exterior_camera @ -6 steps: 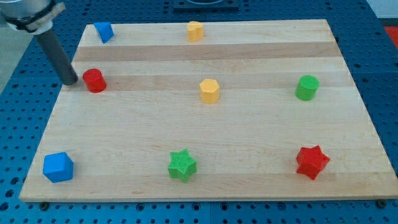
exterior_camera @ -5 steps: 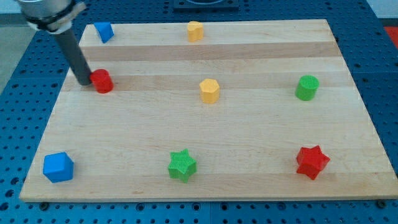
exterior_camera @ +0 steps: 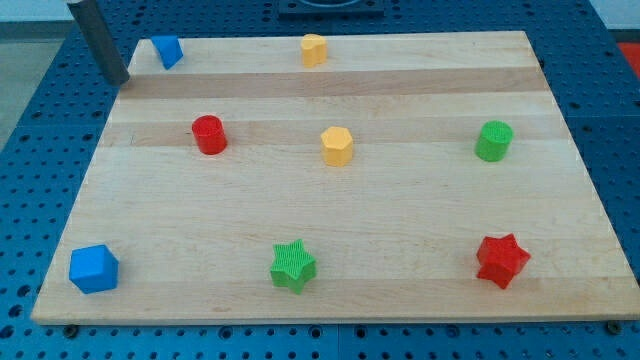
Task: Nudge the blue triangle down a bit
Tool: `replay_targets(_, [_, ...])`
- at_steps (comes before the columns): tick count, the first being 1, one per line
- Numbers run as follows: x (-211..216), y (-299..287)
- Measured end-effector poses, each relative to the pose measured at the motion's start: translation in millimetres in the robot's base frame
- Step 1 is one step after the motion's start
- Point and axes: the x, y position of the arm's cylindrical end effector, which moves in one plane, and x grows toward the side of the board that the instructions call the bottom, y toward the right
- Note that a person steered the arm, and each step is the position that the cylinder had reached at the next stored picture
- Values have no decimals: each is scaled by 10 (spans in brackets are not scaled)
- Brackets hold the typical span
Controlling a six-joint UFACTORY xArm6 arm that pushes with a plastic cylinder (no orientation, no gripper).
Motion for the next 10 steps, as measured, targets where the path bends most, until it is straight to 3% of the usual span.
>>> replay_targets(1, [-608, 8])
replay_targets(2, [-884, 34])
replay_targets(5, [-870, 468])
replay_targets(8, [-839, 412])
replay_targets(10, [-580, 921])
